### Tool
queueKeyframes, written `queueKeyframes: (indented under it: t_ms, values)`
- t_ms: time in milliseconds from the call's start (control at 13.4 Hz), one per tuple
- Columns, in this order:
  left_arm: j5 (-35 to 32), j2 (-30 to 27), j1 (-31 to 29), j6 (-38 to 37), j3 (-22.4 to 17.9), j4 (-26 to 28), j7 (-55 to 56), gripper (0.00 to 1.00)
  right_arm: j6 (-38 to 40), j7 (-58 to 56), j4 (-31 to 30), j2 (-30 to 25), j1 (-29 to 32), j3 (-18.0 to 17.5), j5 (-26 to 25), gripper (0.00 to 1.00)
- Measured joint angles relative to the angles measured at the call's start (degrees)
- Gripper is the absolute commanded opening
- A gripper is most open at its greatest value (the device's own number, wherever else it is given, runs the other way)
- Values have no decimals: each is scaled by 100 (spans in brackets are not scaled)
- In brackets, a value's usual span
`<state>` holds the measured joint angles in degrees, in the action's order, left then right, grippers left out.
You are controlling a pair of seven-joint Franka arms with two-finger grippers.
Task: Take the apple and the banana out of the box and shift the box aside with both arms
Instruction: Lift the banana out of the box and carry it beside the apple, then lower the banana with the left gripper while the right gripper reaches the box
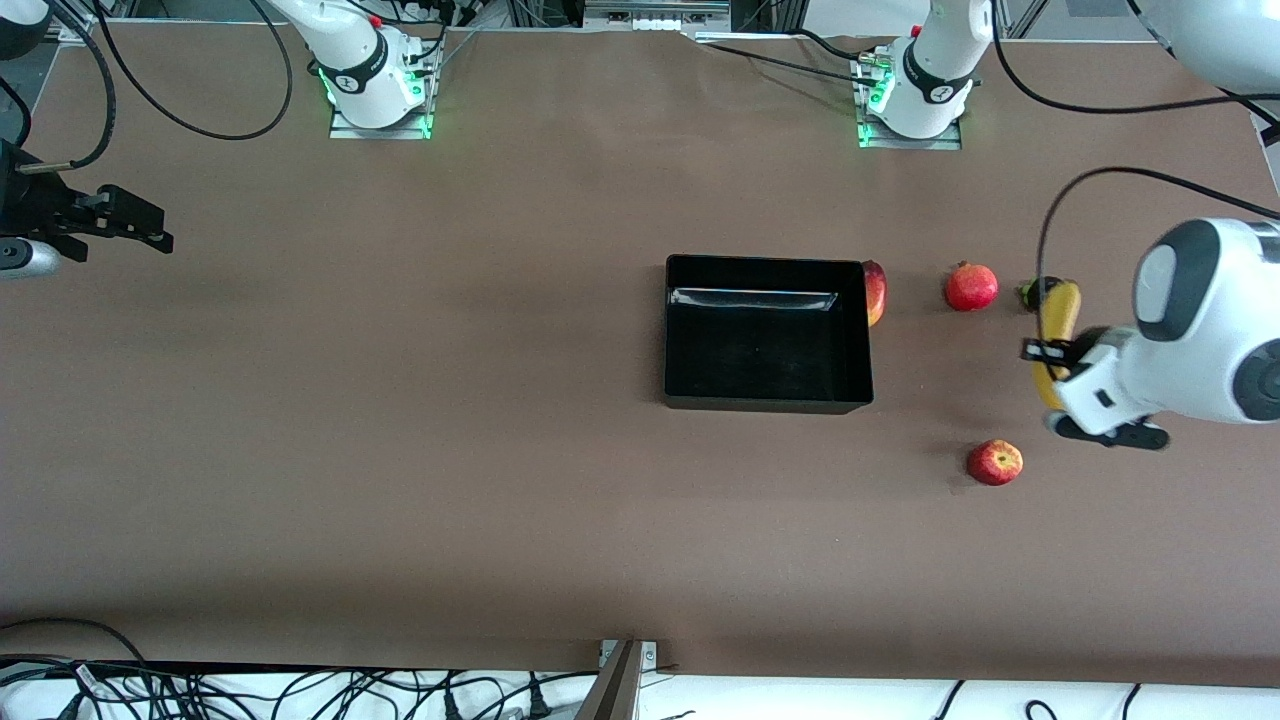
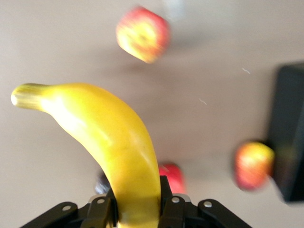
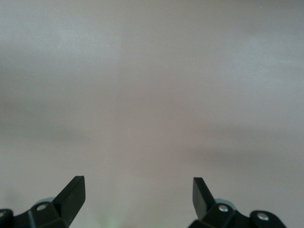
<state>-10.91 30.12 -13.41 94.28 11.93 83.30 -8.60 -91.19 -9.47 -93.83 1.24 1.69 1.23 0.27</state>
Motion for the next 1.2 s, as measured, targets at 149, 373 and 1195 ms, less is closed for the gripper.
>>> queueKeyframes:
  t_ms: [149,373,1195]
  values:
    - [-77,328,-319,823,-40,8,-515,0,19,0,0,12,-3,-7,0,100]
    - [-80,881,-373,1900,-180,14,-728,0,333,-15,-1,48,-96,-80,29,100]
    - [-189,1919,-370,3827,-453,15,-744,75,-602,1641,-15,1145,-1798,-148,1347,100]
